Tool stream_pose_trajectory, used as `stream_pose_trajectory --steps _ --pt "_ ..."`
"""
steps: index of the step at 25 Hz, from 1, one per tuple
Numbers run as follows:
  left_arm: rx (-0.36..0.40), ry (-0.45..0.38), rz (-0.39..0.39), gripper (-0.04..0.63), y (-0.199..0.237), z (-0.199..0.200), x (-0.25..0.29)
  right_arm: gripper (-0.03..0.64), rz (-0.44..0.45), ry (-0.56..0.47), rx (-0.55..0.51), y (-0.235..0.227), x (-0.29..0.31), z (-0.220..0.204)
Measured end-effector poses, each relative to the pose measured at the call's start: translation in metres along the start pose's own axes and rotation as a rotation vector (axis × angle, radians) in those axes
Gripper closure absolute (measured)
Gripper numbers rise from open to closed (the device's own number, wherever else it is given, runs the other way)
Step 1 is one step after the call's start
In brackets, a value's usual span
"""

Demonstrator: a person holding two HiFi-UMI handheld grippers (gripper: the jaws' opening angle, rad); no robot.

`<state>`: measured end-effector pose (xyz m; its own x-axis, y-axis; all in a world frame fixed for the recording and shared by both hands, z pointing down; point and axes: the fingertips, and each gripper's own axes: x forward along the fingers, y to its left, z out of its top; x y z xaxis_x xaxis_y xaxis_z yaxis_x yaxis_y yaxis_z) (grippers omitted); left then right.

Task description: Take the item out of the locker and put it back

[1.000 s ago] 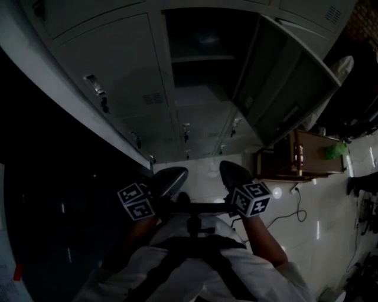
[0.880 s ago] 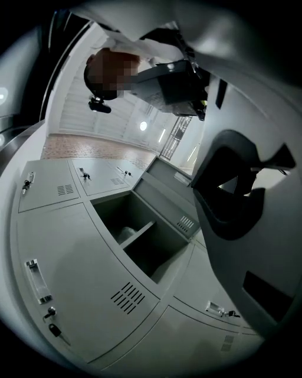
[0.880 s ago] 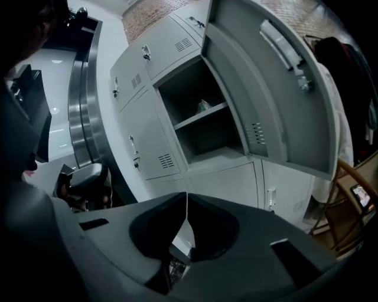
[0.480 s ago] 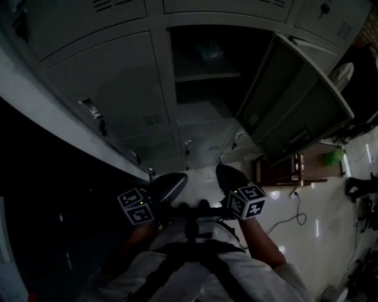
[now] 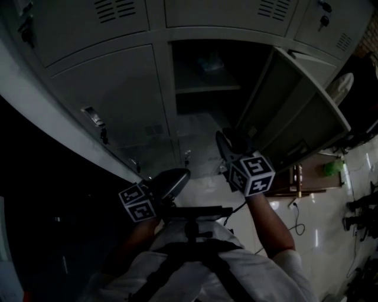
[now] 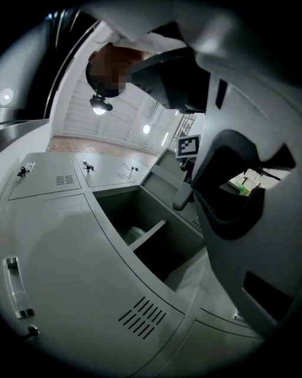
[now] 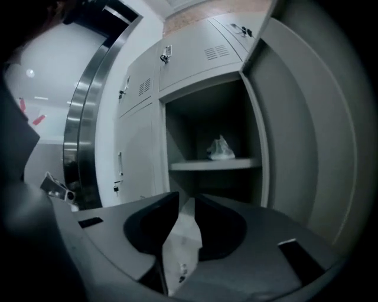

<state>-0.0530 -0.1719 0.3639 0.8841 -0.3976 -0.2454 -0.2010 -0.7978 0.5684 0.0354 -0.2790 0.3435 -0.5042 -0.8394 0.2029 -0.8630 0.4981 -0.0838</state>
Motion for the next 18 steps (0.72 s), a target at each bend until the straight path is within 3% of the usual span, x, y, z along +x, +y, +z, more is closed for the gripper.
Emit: stream_pose_trajectory --steps 8,18 --pt "0.059 -0.024 -0.003 0.601 0.003 0.032 0.017 0.511 -0.092 -0.084 -0.127 -0.035 0.056 0.078" --pt "0.13 -0.035 -0.002 0.601 0.011 0.07 0.047 0.459 -0.159 -0.099 -0.165 -0.07 0.11 0.136"
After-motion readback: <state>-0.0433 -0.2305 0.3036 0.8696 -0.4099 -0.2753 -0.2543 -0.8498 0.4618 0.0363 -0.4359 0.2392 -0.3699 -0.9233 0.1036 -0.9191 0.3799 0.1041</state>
